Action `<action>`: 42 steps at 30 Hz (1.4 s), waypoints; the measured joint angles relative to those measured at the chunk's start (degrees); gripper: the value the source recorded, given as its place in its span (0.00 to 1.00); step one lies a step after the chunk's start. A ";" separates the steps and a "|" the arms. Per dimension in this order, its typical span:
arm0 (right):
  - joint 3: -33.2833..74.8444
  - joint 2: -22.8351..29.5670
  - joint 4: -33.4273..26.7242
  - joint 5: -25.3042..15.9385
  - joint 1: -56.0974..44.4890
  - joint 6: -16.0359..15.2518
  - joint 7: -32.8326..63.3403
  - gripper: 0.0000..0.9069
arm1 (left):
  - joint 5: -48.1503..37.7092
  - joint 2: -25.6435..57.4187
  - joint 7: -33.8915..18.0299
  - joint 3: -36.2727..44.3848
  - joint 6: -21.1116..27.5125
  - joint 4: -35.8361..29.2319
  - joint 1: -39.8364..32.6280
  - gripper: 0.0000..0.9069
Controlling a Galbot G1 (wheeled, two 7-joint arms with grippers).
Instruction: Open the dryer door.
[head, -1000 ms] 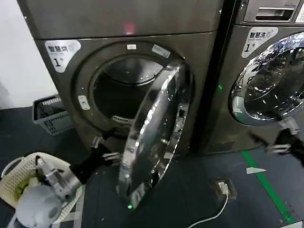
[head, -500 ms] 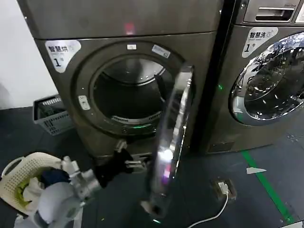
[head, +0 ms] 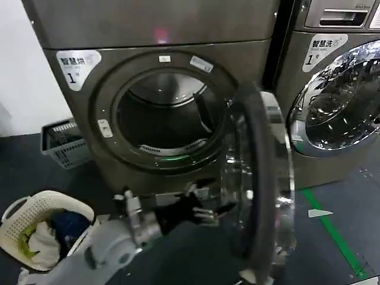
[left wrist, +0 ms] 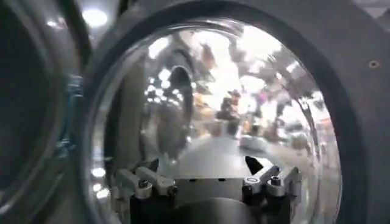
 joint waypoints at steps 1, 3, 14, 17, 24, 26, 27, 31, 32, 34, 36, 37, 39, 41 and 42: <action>0.64 0.07 0.07 -0.48 -0.33 -0.68 1.10 1.00 | -0.13 -0.45 0.05 1.46 -0.07 0.74 -1.53 1.00; 2.03 0.49 0.18 -0.83 -1.02 -1.32 3.07 1.00 | -0.72 -1.42 0.02 4.36 -0.36 2.27 -4.47 1.00; 9.15 2.37 3.83 1.05 -5.34 -4.86 4.49 1.00 | 1.06 -8.83 -1.24 16.17 -0.25 10.08 -15.45 1.00; 10.83 2.66 3.97 2.53 -6.05 -5.09 4.38 1.00 | 0.89 -10.95 -1.44 18.57 -0.59 13.11 -17.75 1.00; 13.09 2.42 3.83 3.02 -6.69 -4.48 4.28 1.00 | 1.41 -17.43 -2.30 21.61 -0.90 19.89 -23.00 1.00; 13.24 2.38 3.89 3.05 -6.64 -4.42 4.17 1.00 | 2.21 -19.12 -2.73 22.05 -1.73 21.55 -24.10 1.00; 13.27 2.38 3.95 3.05 -6.62 -4.40 4.02 1.00 | 2.33 -19.77 -2.76 22.20 -1.74 22.23 -24.47 1.00; 13.71 2.33 3.83 3.01 -6.21 -4.05 3.75 1.00 | 1.98 -21.96 -2.81 22.48 -2.09 24.84 -25.94 1.00; 13.80 2.32 3.73 3.01 -6.07 -4.00 3.74 1.00 | 2.22 -22.30 -2.84 22.75 -2.18 25.40 -26.32 1.00; 13.86 2.52 3.65 3.00 -5.88 -3.99 3.76 1.00 | 2.48 -22.92 -3.03 23.44 -2.73 26.24 -27.05 1.00; 13.87 2.72 3.56 2.97 -5.92 -3.87 3.74 1.00 | 2.57 -23.60 -3.21 24.00 -3.33 27.03 -27.72 1.00; 13.95 2.73 3.45 2.94 -5.96 -3.76 3.71 1.00 | 2.72 -23.90 -3.22 24.17 -3.55 27.33 -27.89 1.00; 14.38 2.63 3.14 2.93 -6.08 -3.52 3.56 1.00 | 2.78 -24.52 -3.39 24.47 -4.38 28.09 -28.26 1.00; 14.61 2.53 2.96 2.82 -6.22 -3.24 3.18 1.00 | 1.71 -25.04 -3.40 24.75 -4.25 28.37 -28.37 1.00; 14.64 2.51 2.93 2.67 -6.27 -3.09 3.05 1.00 | 1.64 -25.27 -3.38 24.86 -4.21 28.55 -28.42 1.00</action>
